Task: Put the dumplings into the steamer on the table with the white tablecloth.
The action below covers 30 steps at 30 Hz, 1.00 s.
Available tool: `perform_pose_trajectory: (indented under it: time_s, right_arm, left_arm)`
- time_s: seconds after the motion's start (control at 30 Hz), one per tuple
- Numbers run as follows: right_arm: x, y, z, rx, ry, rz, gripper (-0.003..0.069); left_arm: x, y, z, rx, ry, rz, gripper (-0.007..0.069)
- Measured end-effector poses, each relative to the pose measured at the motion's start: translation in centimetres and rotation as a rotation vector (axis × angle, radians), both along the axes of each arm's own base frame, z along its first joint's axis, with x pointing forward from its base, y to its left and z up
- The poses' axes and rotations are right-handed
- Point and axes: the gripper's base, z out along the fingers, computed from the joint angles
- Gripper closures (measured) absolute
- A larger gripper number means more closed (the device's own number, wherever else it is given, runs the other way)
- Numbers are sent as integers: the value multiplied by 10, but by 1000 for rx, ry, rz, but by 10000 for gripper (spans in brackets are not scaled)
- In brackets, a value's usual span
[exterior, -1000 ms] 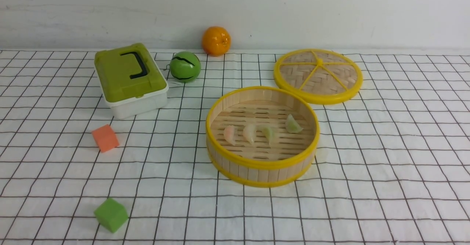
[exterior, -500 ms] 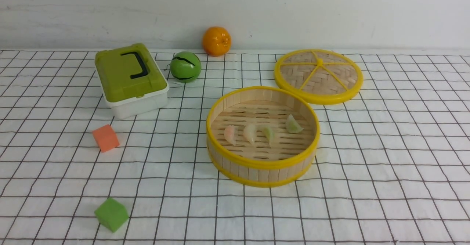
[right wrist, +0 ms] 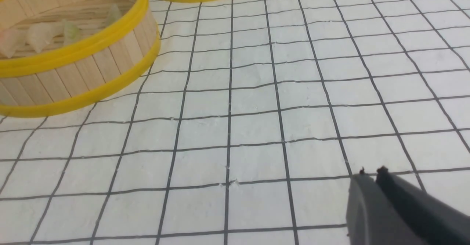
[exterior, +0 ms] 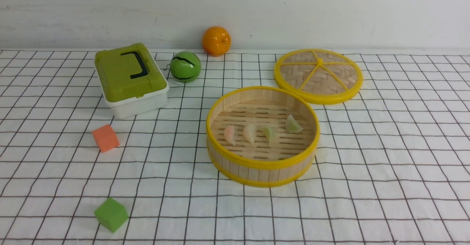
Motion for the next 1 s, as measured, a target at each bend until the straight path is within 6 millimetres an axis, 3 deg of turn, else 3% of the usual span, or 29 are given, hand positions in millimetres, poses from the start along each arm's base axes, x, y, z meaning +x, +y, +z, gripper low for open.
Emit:
perform_pose_trajectory:
  time_s: [1.0]
  right_arm:
    - [0,0,0,-1,0,0,587]
  left_arm:
    - [0,-1,-1,-5,8,-2,637]
